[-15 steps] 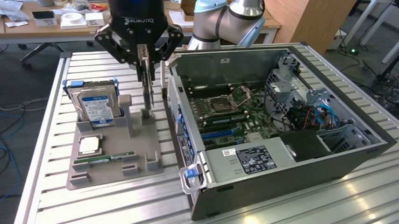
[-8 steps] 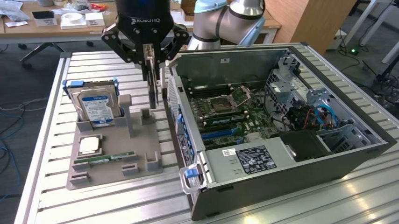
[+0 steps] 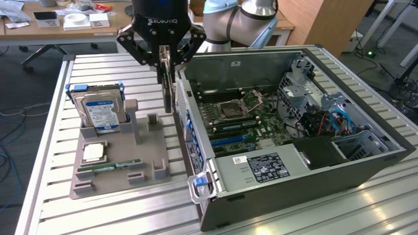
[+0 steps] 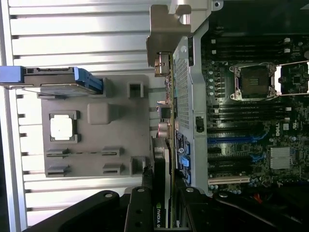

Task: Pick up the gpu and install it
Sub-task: 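Pick up the gpu and move the gpu toward the slot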

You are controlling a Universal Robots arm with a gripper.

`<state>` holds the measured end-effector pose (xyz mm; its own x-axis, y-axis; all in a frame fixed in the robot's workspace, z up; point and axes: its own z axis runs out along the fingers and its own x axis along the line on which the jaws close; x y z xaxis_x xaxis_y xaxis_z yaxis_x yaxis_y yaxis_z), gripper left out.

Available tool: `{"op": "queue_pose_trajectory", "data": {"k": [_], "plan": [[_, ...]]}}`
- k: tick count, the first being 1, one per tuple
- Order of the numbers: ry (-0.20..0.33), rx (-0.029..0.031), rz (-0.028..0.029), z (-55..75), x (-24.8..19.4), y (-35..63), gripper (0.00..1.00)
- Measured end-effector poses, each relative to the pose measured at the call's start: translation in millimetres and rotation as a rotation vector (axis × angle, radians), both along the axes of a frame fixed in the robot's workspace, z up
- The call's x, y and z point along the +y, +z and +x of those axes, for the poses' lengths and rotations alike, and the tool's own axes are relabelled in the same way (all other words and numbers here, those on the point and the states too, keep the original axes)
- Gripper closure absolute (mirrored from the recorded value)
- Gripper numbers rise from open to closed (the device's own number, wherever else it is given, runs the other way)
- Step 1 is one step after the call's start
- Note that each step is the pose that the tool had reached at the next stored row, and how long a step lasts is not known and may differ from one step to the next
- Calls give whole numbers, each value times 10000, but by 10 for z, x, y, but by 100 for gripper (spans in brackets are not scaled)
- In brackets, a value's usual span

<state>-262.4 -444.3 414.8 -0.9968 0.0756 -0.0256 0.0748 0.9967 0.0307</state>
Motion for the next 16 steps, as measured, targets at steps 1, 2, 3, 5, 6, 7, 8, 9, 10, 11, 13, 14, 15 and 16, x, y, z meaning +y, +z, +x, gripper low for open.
{"op": "queue_pose_trajectory", "data": {"k": [1, 2, 3, 5, 6, 7, 8, 9, 10, 11, 13, 14, 15, 16], "plan": [[0, 0, 1, 15, 0, 1, 73], [0, 0, 1, 32, 1, 3, 73], [0, 0, 2, 53, 1, 4, 73], [0, 0, 4, 93, 2, 4, 73], [0, -1, 5, 114, 2, 4, 73], [0, 0, 6, 137, 2, 5, 73], [0, 0, 7, 160, 3, 6, 73], [1, 1, 8, 184, 3, 6, 73], [1, 0, 10, 208, 4, 6, 73], [0, 1, 11, 232, 4, 7, 73], [1, 0, 14, 282, 6, 7, 73], [-1, 0, 16, 304, 7, 7, 73], [-1, 0, 17, 327, 7, 7, 73], [0, 0, 19, 351, 8, 7, 73]]}}
